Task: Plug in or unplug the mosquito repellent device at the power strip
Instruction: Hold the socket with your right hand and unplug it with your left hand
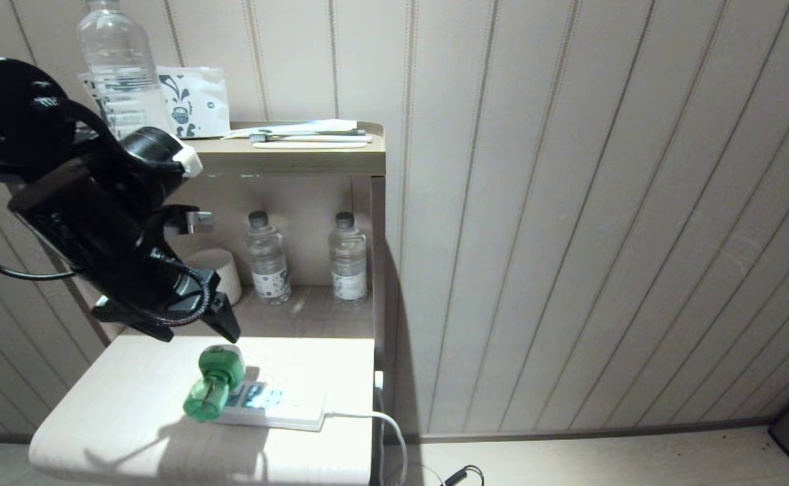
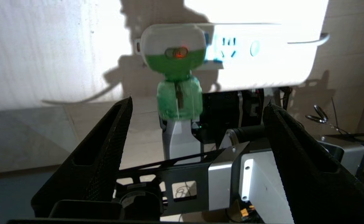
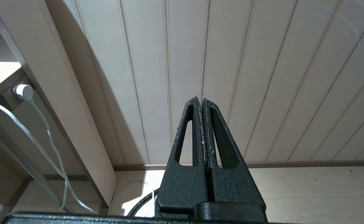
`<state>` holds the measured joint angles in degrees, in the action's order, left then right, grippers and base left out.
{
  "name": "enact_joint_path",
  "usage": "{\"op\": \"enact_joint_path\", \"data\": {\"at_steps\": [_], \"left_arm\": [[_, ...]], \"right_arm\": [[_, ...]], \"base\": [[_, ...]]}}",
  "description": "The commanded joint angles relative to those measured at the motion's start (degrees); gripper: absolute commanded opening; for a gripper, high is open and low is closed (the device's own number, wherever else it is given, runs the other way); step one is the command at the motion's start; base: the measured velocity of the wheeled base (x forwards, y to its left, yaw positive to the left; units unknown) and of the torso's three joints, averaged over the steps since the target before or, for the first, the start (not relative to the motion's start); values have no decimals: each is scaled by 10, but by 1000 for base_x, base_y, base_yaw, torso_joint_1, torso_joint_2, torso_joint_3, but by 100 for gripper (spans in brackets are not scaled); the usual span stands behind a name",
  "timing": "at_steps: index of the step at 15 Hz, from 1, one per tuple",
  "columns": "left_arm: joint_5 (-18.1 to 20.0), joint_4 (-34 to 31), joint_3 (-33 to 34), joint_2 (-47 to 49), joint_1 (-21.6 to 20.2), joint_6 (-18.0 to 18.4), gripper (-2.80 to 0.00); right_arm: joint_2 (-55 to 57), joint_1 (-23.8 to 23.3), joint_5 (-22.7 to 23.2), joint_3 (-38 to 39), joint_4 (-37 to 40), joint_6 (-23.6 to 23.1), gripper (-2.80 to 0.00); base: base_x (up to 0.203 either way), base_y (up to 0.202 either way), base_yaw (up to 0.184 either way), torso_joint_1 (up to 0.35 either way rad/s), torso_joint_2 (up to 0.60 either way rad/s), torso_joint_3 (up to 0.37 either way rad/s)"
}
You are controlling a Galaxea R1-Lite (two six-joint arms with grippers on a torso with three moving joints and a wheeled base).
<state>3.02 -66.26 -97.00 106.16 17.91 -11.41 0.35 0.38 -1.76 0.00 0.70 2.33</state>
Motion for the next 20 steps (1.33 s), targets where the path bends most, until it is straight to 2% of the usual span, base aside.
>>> {"op": "enact_joint_path", "data": {"at_steps": [1, 8, 11, 14, 20], "left_arm": [[-1, 11, 10, 42, 0, 0, 0], [-4, 47, 36, 92, -2, -1, 0], [-6, 47, 34, 111, -4, -18, 0], [-17, 47, 33, 129, -15, -23, 0], [-14, 52, 36, 144, -17, -34, 0]], "right_arm": [[1, 0, 0, 0, 0, 0, -280], [1, 1, 0, 0, 0, 0, -280], [1, 1, 0, 0, 0, 0, -280], [1, 1, 0, 0, 0, 0, -280], [1, 0, 0, 0, 0, 0, -280]], "base": [[0, 0, 0, 0, 0, 0], [0, 0, 0, 0, 0, 0], [0, 0, 0, 0, 0, 0], [0, 0, 0, 0, 0, 0], [0, 0, 0, 0, 0, 0]]}}
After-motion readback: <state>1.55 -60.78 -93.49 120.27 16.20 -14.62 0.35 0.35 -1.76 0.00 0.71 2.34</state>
